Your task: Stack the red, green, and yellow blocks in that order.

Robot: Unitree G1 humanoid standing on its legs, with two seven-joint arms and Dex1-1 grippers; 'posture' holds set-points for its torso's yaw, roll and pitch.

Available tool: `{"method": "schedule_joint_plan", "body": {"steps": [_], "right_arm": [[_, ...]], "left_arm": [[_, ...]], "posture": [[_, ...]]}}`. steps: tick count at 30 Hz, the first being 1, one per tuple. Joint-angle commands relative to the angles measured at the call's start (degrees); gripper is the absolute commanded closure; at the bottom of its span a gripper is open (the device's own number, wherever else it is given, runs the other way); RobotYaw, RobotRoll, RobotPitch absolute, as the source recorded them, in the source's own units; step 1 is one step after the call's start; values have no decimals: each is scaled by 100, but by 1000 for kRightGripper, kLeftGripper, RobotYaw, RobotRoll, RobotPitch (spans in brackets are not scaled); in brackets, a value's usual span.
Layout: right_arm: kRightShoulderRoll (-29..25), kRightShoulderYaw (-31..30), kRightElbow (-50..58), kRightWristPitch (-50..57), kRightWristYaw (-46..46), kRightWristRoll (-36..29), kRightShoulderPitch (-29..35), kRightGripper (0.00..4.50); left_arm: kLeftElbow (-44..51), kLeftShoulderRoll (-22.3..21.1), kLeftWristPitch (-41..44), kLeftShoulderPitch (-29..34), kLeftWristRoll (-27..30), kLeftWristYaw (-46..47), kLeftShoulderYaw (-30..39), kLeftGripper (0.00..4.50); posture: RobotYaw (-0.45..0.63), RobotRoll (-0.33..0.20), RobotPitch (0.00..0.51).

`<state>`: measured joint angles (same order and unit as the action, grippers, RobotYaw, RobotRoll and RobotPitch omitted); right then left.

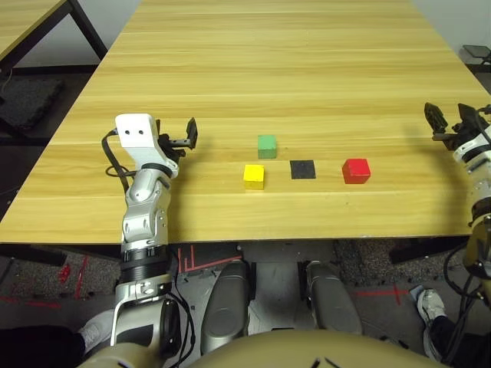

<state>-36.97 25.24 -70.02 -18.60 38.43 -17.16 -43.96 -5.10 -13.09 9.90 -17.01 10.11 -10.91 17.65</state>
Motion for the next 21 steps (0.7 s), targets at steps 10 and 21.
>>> {"method": "schedule_joint_plan", "body": {"steps": [10,21], "right_arm": [[-542,-1050,757,1397,2833,345,-57,0],[-1401,-4176,3162,2175,5407,22,-114,0]], "left_arm": [[1412,-1052,1102,63,1379,-1952,-449,51],[2473,-2938,2341,-328,2017,-4186,-1795,51]], "posture": [[185,-50,113],[236,-83,97]]}}
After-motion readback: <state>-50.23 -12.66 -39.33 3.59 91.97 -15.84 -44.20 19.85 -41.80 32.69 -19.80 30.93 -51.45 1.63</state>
